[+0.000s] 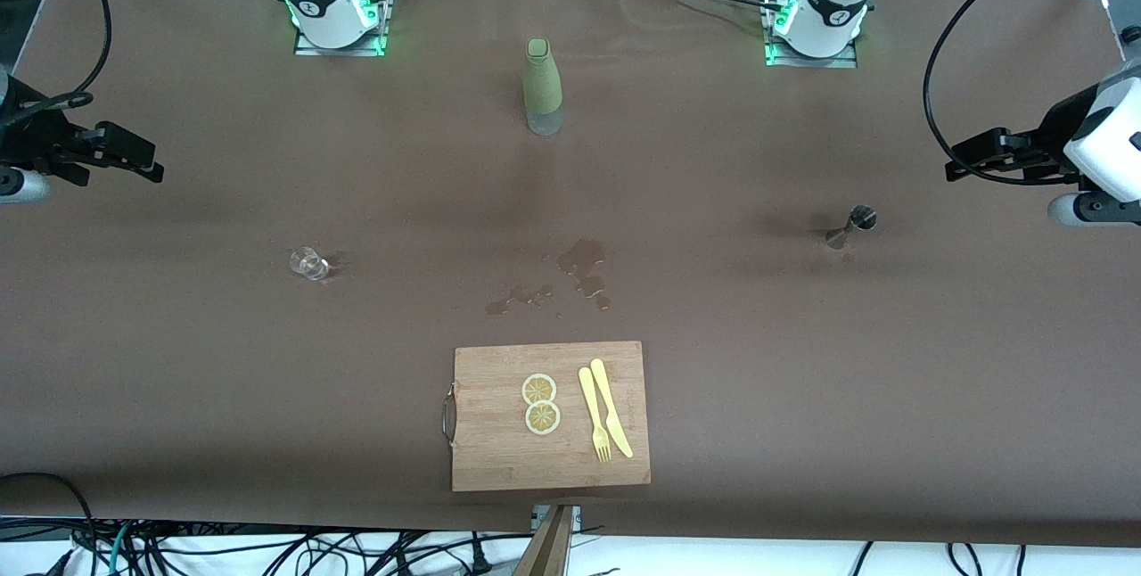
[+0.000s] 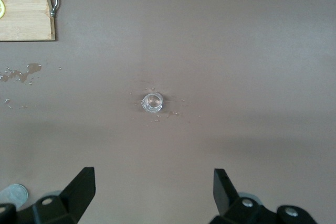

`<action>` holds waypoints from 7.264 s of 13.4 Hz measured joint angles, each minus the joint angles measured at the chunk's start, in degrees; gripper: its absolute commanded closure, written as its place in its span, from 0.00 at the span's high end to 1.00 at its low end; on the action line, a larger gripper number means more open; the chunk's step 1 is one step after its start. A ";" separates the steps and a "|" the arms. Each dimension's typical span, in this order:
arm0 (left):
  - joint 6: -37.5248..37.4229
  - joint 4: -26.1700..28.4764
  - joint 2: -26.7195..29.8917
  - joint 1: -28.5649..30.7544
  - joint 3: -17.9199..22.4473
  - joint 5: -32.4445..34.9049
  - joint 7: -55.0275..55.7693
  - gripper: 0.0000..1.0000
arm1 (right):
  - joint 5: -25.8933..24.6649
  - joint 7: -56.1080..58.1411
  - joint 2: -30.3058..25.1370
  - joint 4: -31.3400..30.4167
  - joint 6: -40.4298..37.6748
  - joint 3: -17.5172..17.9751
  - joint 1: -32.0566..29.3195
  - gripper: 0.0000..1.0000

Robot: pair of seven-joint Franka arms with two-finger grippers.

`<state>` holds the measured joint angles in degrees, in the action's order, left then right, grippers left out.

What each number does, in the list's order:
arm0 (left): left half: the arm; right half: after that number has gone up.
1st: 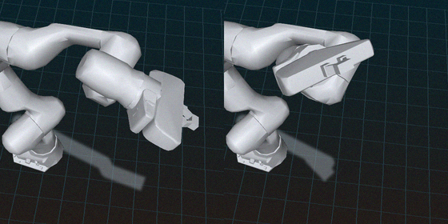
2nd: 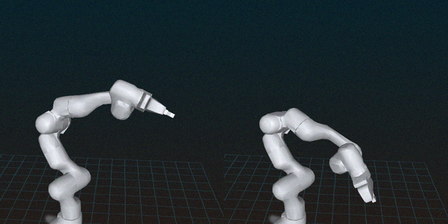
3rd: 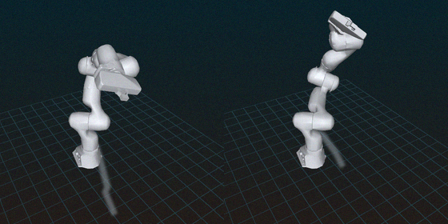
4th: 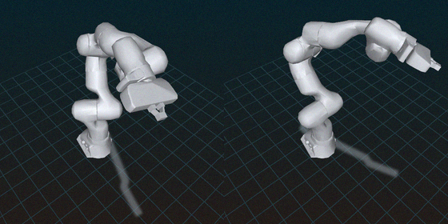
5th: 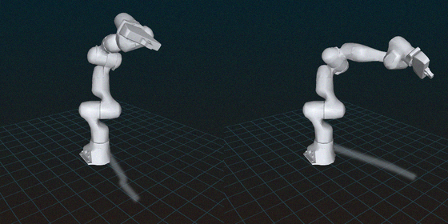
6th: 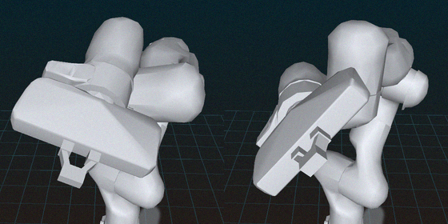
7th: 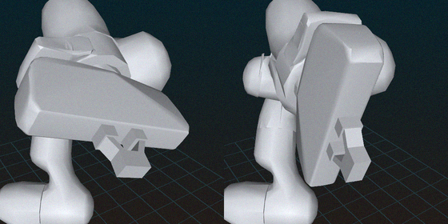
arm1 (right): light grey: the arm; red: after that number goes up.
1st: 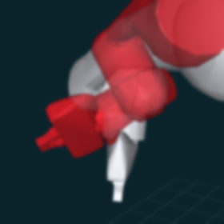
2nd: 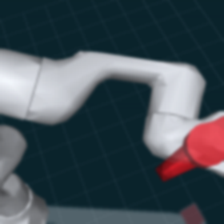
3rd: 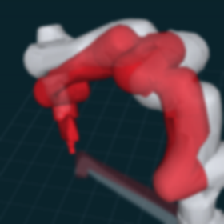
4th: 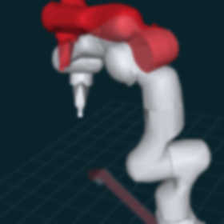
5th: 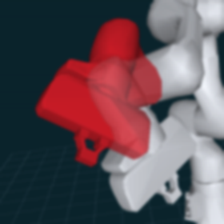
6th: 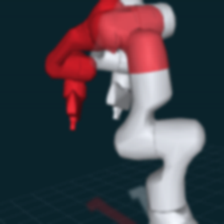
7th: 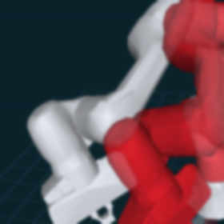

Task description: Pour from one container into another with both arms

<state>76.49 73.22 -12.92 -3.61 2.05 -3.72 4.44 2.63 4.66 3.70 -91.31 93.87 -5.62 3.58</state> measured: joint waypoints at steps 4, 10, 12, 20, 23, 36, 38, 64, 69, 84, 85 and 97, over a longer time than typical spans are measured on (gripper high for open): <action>0.00 0.00 -0.02 0.02 0.05 0.00 0.00 1.00 | 0.00 0.00 0.00 0.00 0.00 0.00 0.00 1.00; 0.00 0.00 -0.57 0.03 0.05 0.00 0.00 1.00 | -0.04 0.23 0.55 -0.05 -1.16 0.00 0.00 1.00; -0.01 0.03 -0.66 0.35 0.20 0.00 -0.21 1.00 | -0.03 1.49 1.56 -0.07 -2.19 0.02 0.00 1.00; -0.16 1.96 -6.16 8.70 3.12 -1.24 -34.28 1.00 | 5.76 24.33 6.53 -0.14 -6.19 -0.49 -2.54 1.00; -0.18 3.47 -8.50 9.63 6.42 -5.03 -48.50 1.00 | 10.80 41.89 9.26 -0.20 -8.95 -0.62 -6.15 1.00; -0.33 19.28 -25.78 18.49 15.71 -43.30 -112.98 1.00 | 38.21 123.77 33.55 -0.52 -8.90 -0.93 -20.75 1.00; -0.34 21.04 -29.70 19.18 15.73 -47.11 -122.22 1.00 | 42.62 131.60 36.72 -0.46 -8.63 -0.75 -20.65 1.00; -2.94 26.31 -40.37 19.43 11.57 -58.59 -160.24 0.98 | 58.35 146.52 54.91 2.48 -9.15 2.01 -18.98 0.00; -2.92 26.67 -40.41 19.44 11.56 -58.60 -160.26 0.79 | 61.03 143.72 55.09 2.51 -10.48 3.07 -18.95 0.00; -2.92 27.21 -41.24 19.53 11.15 -61.22 -161.03 0.00 | 79.02 125.56 54.56 12.55 -5.24 9.81 1.60 0.00; -2.71 27.18 -41.53 19.47 10.40 -62.82 -161.13 0.00 | 80.96 125.42 54.23 12.98 -3.02 9.83 3.18 0.00; 4.35 24.69 -39.97 4.85 5.88 -78.13 -154.94 0.00 | 83.94 107.17 46.00 13.47 33.31 10.03 22.68 0.00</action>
<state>80.85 97.91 -52.89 1.24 7.93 -81.85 -150.50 86.57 111.83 49.71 -77.83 127.18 4.41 26.26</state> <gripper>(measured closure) 0.789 0.868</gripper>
